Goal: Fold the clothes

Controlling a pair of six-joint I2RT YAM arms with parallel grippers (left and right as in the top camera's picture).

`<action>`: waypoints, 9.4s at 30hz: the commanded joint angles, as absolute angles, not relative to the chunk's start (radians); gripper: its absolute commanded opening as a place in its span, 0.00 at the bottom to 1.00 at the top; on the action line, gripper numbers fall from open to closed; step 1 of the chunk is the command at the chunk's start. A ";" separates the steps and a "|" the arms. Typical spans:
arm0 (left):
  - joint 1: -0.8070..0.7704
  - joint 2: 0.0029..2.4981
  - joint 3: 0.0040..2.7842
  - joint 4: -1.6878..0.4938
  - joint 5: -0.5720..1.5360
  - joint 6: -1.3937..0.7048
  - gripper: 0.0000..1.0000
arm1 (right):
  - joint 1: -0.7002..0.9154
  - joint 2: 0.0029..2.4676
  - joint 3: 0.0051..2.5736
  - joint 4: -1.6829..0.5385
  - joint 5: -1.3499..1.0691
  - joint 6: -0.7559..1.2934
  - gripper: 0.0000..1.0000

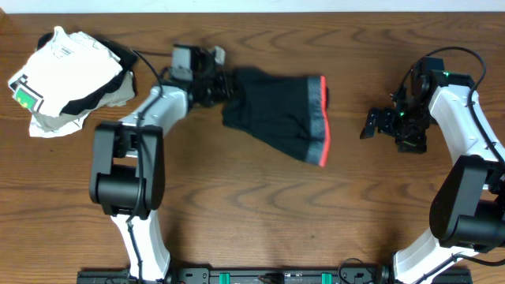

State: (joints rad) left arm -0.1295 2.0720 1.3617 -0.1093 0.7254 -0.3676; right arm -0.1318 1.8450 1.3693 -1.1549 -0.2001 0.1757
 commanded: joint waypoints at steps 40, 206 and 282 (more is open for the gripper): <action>0.482 2.078 1.881 -0.138 0.640 -0.276 0.06 | -0.136 1.846 1.365 -1.330 -0.191 0.186 0.98; 0.316 2.093 1.757 -0.299 -0.064 -0.294 0.59 | -0.075 1.845 1.380 -1.249 -0.192 0.233 0.99; 0.297 0.456 1.313 -1.095 0.801 -0.030 0.98 | -0.036 0.474 1.398 -1.453 -0.146 0.212 0.99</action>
